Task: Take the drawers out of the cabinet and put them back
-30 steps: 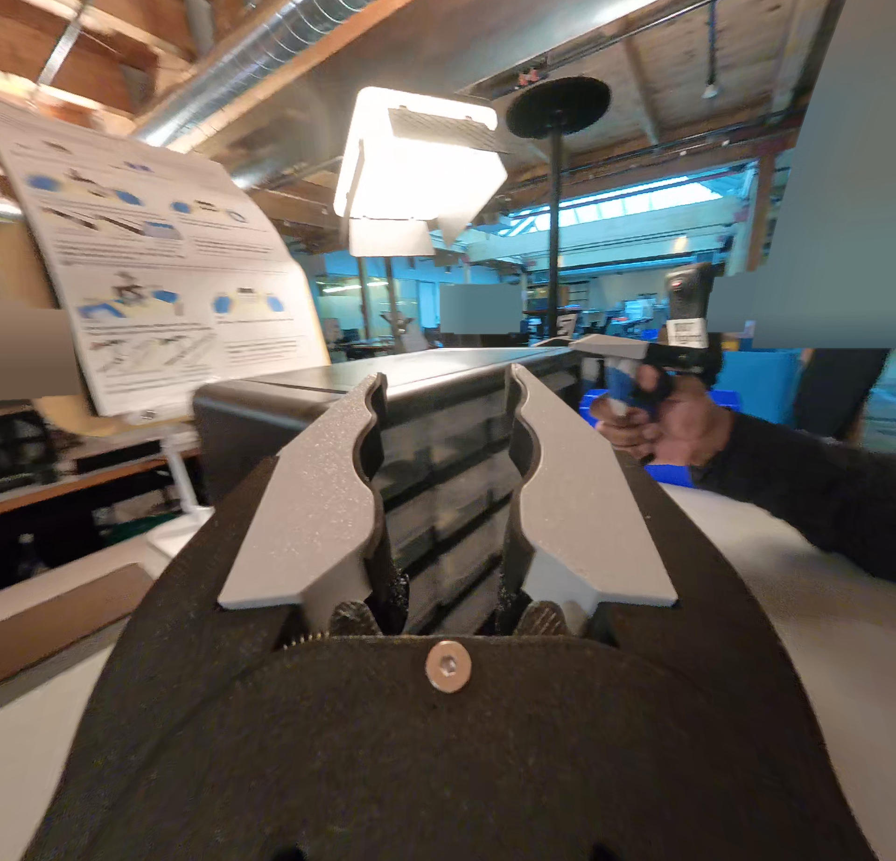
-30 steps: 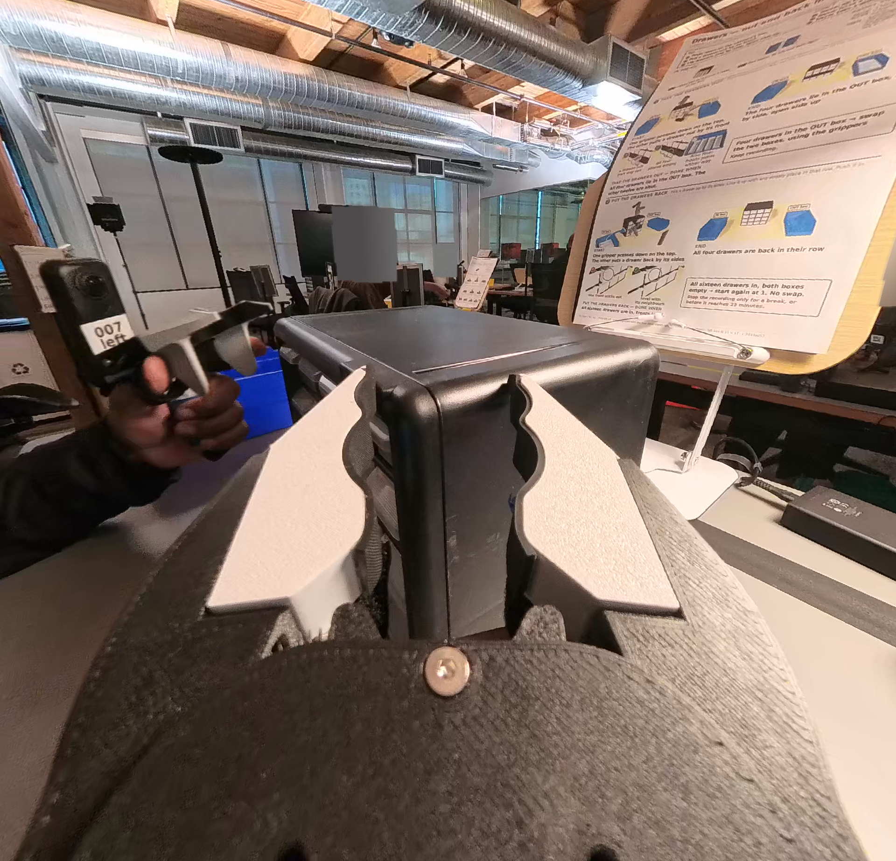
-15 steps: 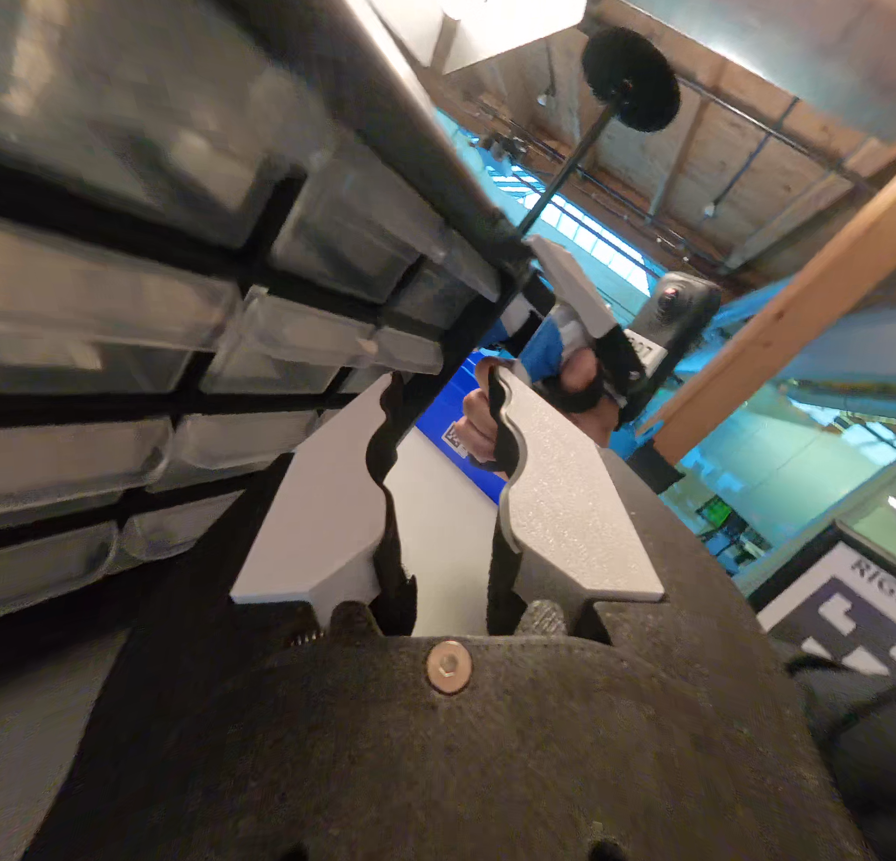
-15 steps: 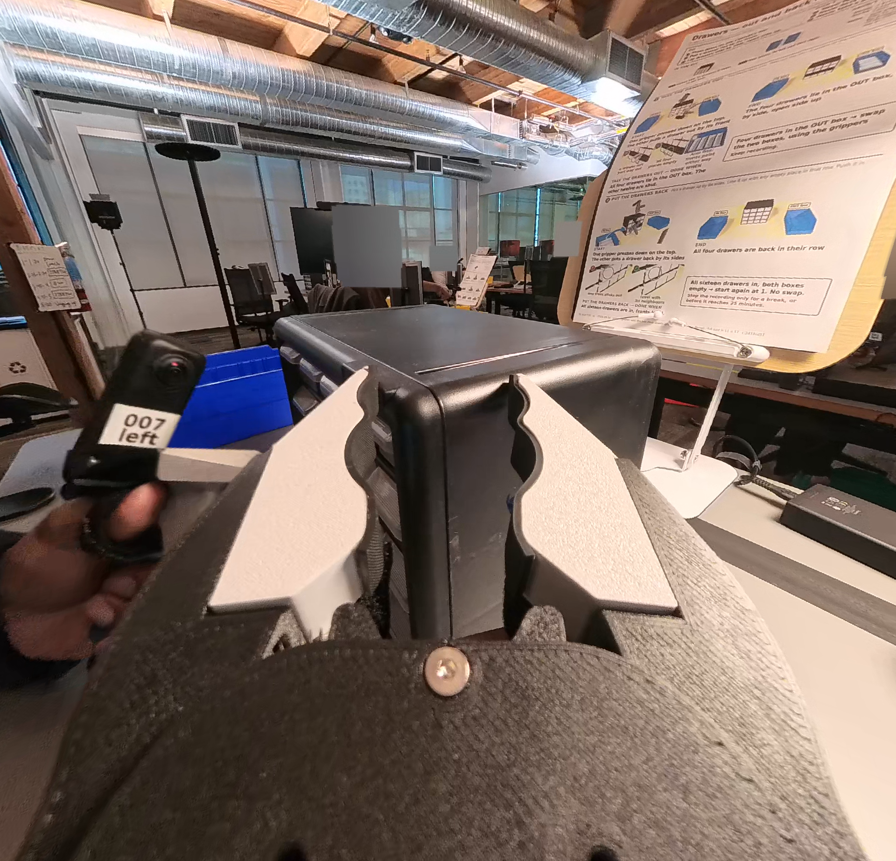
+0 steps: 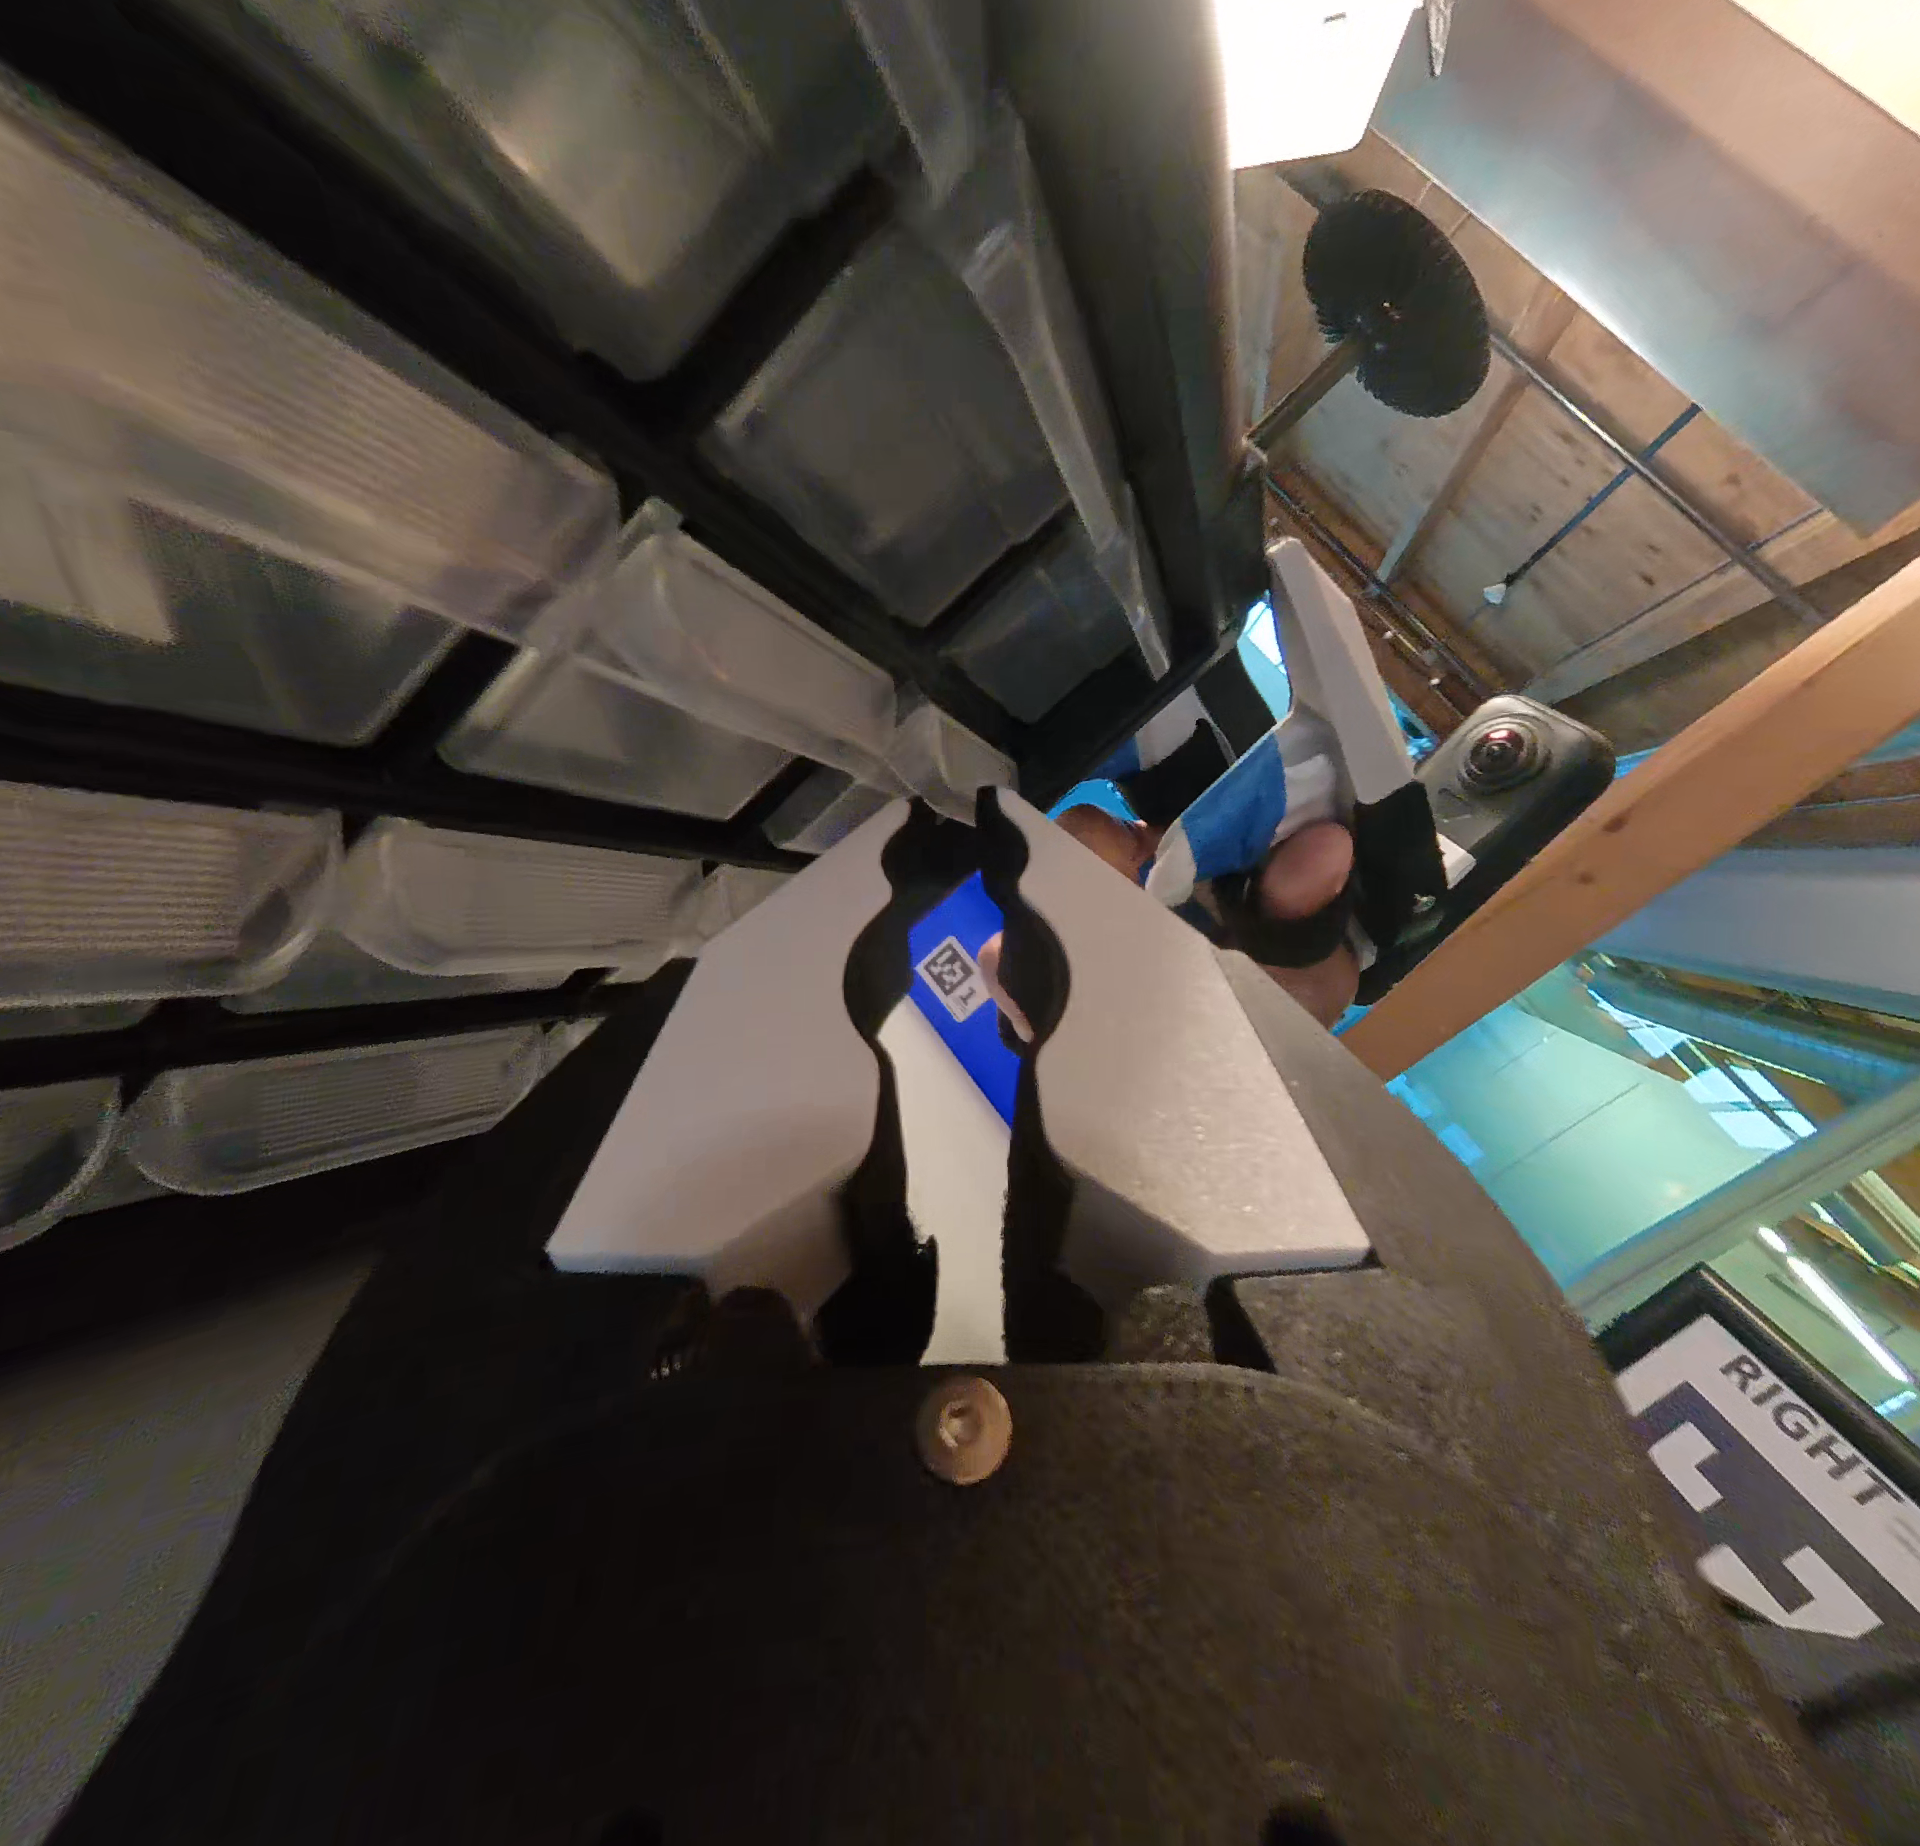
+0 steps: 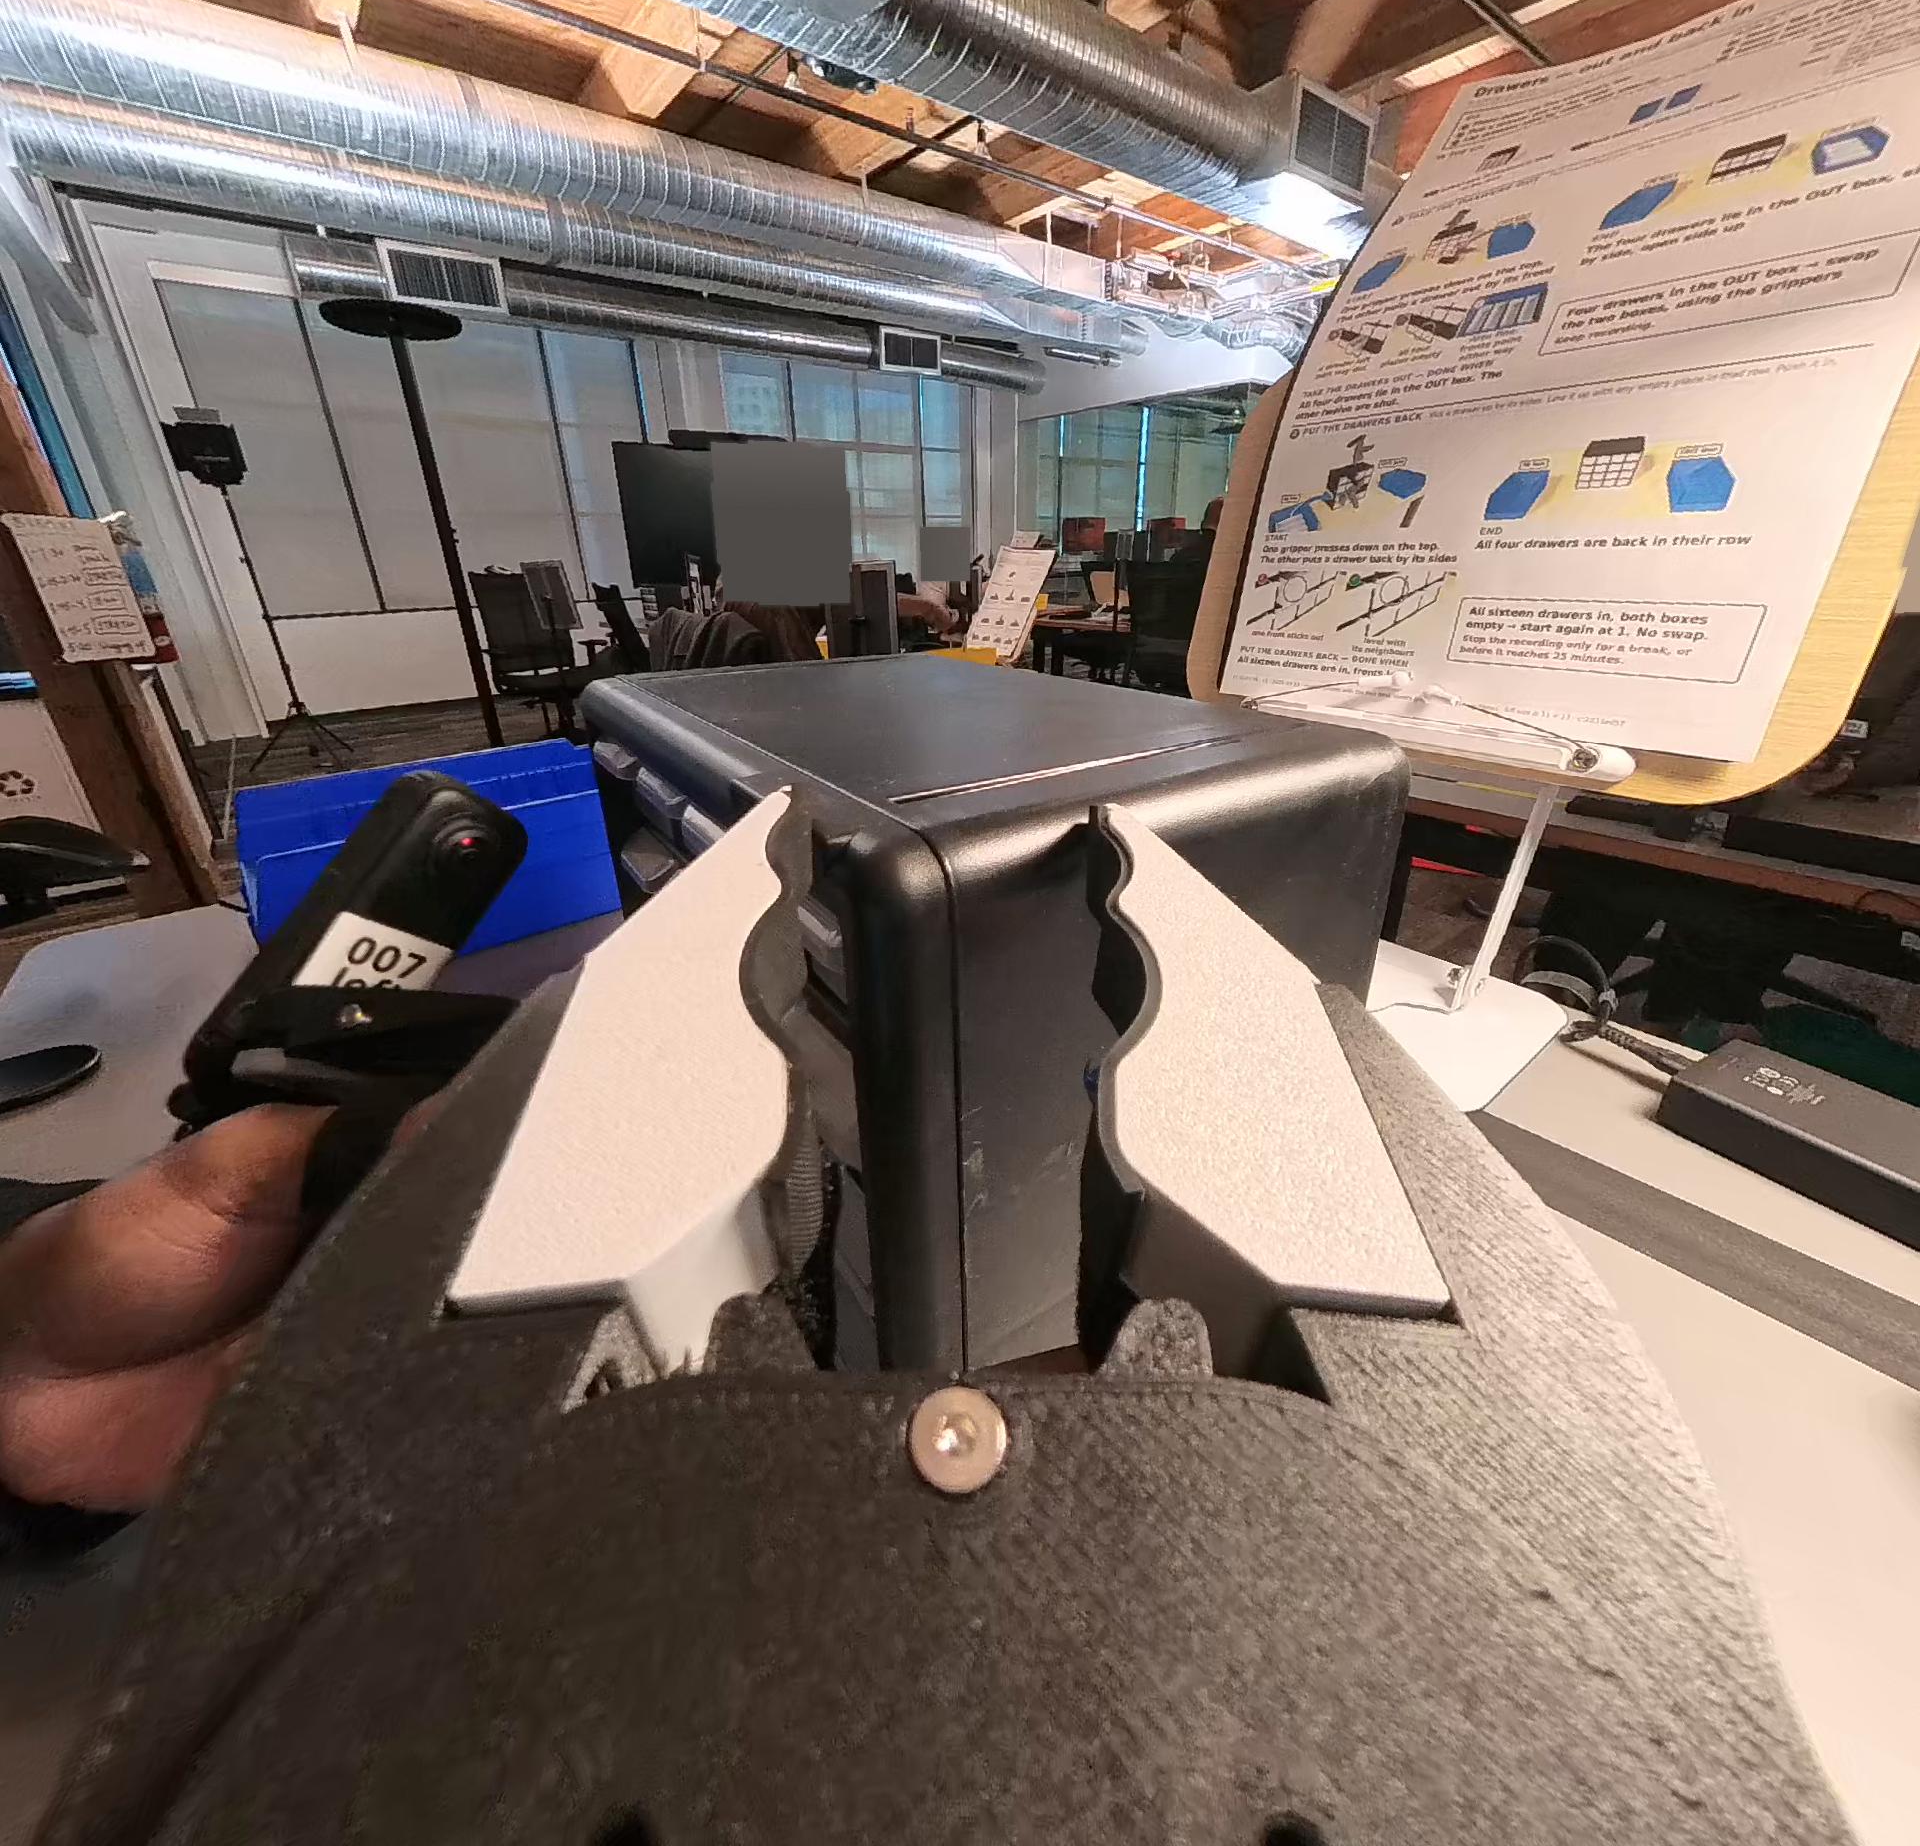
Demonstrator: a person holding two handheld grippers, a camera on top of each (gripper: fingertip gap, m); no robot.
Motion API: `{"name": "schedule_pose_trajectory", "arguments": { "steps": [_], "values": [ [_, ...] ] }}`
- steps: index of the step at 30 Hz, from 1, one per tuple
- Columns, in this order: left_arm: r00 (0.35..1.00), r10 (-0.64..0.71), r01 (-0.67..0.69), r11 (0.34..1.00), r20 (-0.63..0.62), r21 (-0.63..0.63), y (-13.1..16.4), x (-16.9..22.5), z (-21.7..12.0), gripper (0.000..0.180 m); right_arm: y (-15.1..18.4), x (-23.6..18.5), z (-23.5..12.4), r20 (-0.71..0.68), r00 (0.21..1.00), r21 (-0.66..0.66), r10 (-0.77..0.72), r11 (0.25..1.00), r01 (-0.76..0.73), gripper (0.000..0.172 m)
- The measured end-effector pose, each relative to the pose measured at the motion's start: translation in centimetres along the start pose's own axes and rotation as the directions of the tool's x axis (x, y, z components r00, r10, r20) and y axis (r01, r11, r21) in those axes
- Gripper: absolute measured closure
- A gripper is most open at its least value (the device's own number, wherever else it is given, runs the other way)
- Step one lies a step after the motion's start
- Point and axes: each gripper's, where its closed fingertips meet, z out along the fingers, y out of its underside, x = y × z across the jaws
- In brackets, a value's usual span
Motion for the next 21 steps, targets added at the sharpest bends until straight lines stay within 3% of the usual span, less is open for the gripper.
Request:
{"name": "schedule_pose_trajectory", "arguments": {
  "steps": [6,8,13,15,18,21],
  "values": [
    [0.998,-0.009,0.007,1.000,-0.054,-0.028,1.0,0.9,-1.0,0.173,0.0,0.0,0.0,-0.002,1.000,0.005,0.003,1.000,-0.003,0.116],
    [0.999,0.024,-0.026,0.997,-0.029,-0.072,1.6,0.9,-1.5,0.161,0.0,0.0,0.0,-0.006,1.000,0.006,0.007,1.000,-0.007,0.116],
    [0.964,0.266,-0.263,0.935,-0.020,-0.237,2.4,2.1,-4.3,0.150,0.2,-0.3,-0.9,-0.036,0.999,0.009,0.017,1.000,-0.017,0.118],
    [0.903,0.427,-0.420,0.863,-0.036,-0.282,0.9,3.0,-5.6,0.135,0.7,-0.7,-2.0,-0.053,0.999,0.002,-0.003,1.000,0.003,0.118],
    [0.755,0.655,-0.630,0.725,-0.006,-0.279,-4.3,4.3,-7.3,0.124,2.2,-1.2,-4.0,-0.110,0.989,-0.042,-0.101,0.994,0.097,0.118],
    [0.551,0.831,-0.791,0.548,0.070,-0.272,-10.8,5.6,-8.1,0.112,3.7,-2.1,-5.8,-0.146,0.957,-0.105,-0.250,0.966,0.236,0.119]
  ]
}}
